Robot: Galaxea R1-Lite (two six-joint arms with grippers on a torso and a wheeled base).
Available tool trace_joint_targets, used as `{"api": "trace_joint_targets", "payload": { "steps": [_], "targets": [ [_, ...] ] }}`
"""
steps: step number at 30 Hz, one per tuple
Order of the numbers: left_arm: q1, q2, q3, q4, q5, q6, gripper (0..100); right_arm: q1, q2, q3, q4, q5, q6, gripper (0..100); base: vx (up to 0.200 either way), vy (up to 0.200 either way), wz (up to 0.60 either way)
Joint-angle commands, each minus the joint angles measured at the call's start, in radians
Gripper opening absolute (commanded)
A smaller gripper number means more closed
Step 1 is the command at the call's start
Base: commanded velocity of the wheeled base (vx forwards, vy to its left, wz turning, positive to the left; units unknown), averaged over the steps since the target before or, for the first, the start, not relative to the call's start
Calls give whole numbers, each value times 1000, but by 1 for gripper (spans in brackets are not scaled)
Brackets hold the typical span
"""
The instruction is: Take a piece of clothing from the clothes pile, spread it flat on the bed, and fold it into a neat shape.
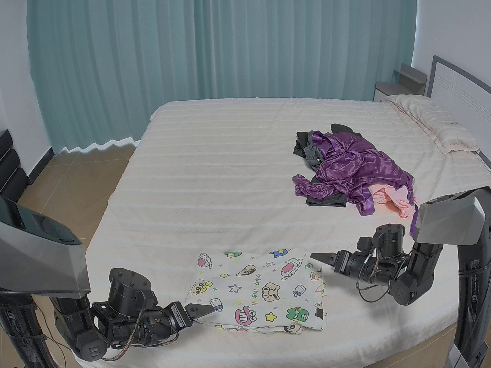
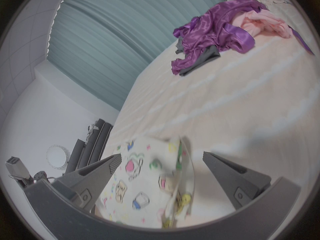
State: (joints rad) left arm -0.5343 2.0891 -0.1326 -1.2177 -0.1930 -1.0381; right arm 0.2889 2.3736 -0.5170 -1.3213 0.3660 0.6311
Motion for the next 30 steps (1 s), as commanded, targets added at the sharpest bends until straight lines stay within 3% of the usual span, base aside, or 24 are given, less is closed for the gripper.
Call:
{"api": "trace_joint_targets", "payload": {
  "steps": [1, 4, 17, 18, 23, 26, 30],
  "targets": [
    [0, 2, 4, 0, 0, 0, 100, 125, -71, 167, -6, 41, -53, 100, 0, 0, 0],
    [0, 2, 4, 0, 1, 0, 100, 156, -54, 204, -6, 41, -91, 100, 0, 0, 0],
    [-1, 2, 4, 0, 4, 0, 100, 180, -54, 229, 7, 39, -94, 100, 0, 0, 0],
    [-1, 2, 4, 0, 3, 0, 100, 180, -56, 230, 10, 39, -94, 0, 0, 0, 0],
    [-1, 2, 2, 0, 4, 0, 100, 177, -65, 239, 31, 37, -122, 0, 0, 0, 0],
    [-1, 2, 2, 0, 4, 0, 100, 164, -56, 270, 34, 37, -212, 0, 0, 0, 0],
    [-1, 3, 1, 0, 4, 0, 100, 122, -60, 325, 25, 37, -264, 0, 0, 0, 0]
  ]
}}
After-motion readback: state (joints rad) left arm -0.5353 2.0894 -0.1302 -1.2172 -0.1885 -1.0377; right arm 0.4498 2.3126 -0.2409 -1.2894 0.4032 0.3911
